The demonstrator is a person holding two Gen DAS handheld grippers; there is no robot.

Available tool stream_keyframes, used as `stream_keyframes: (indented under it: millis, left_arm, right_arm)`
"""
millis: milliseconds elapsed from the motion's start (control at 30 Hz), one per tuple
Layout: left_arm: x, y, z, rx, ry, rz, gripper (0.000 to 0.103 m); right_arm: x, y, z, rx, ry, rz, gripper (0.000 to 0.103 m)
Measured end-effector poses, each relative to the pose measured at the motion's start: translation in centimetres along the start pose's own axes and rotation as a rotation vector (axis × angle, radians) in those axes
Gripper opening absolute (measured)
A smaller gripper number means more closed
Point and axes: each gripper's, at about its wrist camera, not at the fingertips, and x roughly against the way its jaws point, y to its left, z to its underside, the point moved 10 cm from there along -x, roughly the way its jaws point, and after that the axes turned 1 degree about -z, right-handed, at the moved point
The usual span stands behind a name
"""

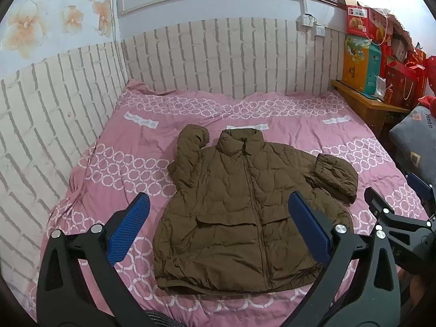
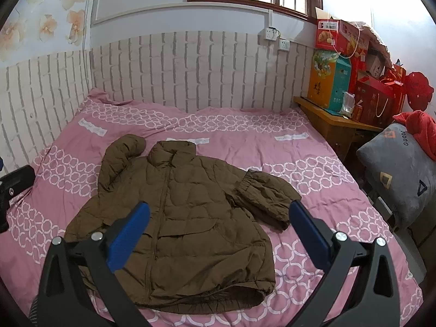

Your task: Fold large clothes

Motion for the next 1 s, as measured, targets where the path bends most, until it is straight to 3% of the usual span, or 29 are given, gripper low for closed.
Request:
stream_keyframes:
  millis: [1000]
  left_arm:
    - [-0.6,1.4,0.4,0.016,0.018,-0.026,0.1]
  right_arm:
    - [0.3,-0.1,0.3,-0.005,-0.003,-0.004,0.102]
